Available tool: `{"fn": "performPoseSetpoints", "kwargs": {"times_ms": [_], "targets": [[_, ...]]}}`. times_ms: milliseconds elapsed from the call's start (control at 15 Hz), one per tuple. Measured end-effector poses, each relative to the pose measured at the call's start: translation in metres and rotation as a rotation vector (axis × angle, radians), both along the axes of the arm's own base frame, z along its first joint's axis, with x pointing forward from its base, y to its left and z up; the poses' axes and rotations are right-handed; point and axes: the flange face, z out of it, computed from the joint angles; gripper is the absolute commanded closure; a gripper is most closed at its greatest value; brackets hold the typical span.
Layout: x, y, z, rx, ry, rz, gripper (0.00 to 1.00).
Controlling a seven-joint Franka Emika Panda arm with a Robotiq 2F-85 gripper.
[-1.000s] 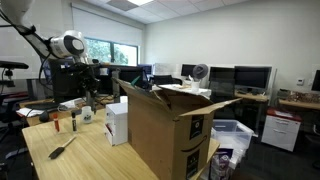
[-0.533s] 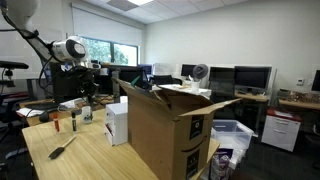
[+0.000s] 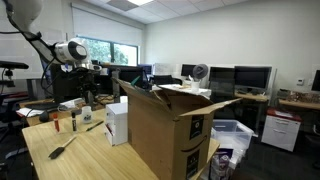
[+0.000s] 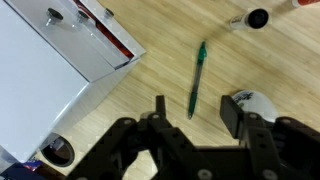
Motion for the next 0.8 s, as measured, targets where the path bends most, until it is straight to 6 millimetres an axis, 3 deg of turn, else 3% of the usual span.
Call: {"fn": "performPoseSetpoints", "kwargs": {"times_ms": [200, 800], "targets": [[0.003, 0.003, 0.001, 0.029, -0.003, 0.002, 0.0], [0.015, 0.016, 0.016, 0.24, -0.073, 0.066, 0.0]]}}
